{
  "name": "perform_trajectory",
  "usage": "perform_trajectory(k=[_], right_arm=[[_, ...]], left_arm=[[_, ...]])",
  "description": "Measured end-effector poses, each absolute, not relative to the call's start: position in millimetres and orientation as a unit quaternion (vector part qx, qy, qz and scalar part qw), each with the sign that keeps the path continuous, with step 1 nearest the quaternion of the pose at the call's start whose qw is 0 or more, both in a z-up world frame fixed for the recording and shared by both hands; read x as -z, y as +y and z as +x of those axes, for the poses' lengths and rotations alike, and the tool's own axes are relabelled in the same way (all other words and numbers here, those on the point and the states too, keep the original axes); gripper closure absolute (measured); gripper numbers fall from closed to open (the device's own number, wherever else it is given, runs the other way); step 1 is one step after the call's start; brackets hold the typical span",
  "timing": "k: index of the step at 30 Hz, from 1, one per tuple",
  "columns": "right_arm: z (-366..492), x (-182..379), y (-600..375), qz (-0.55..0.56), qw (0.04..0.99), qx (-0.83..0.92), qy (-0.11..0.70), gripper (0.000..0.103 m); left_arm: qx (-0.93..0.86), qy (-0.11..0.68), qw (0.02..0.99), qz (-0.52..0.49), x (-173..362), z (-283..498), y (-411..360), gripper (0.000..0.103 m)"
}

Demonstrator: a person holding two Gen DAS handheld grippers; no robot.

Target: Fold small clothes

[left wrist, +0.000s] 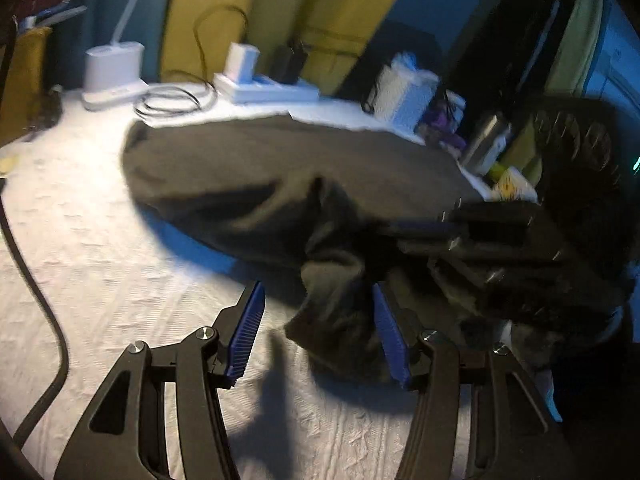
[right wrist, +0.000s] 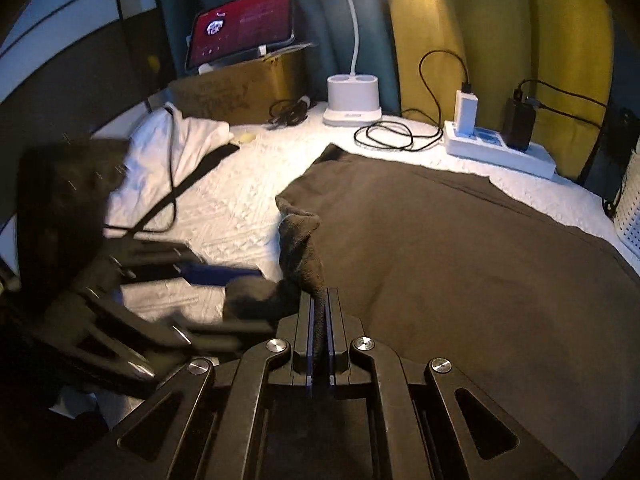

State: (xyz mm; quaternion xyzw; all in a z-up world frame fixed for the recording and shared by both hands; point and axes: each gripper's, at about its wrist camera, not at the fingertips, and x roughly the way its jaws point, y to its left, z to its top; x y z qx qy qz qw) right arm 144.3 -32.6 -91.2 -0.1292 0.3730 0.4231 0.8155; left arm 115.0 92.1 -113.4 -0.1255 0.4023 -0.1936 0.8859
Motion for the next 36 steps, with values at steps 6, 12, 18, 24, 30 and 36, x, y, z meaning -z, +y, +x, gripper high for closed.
perform_trajectory(k=[6, 12, 18, 24, 30, 36], right_arm=[[145.9, 80.6, -28.2, -0.123, 0.814, -0.441, 0.358, 0.099], [137.4, 70.7, -15.1, -0.131, 0.814, -0.456, 0.334, 0.099], [135.8, 99.7, -30.4, -0.138, 0.818, -0.424, 0.363, 0.098], [133.7, 101.0, -110.9, -0.144, 0.862, -0.321, 0.365, 0.098], [123.8, 91.6, -229.2, -0.131, 0.905, -0.171, 0.368, 0.097], [115.8, 104.7, -320.3, -0.093, 0.911, -0.074, 0.395, 0.097]], left_arm=[[0.22, 0.397, 0.883, -0.115, 73.8, 86.1, 76.8, 0.098], [0.194, 0.401, 0.88, -0.161, 39.2, 43.8, 76.5, 0.098], [0.118, 0.467, 0.857, -0.185, 89.1, 16.6, 86.3, 0.098], [0.099, 0.477, 0.853, -0.187, 101.2, 1.2, 91.4, 0.098], [0.091, 0.478, 0.857, -0.169, 103.4, 3.3, 92.0, 0.098], [0.073, 0.457, 0.873, -0.151, 91.2, 10.1, 99.7, 0.098]])
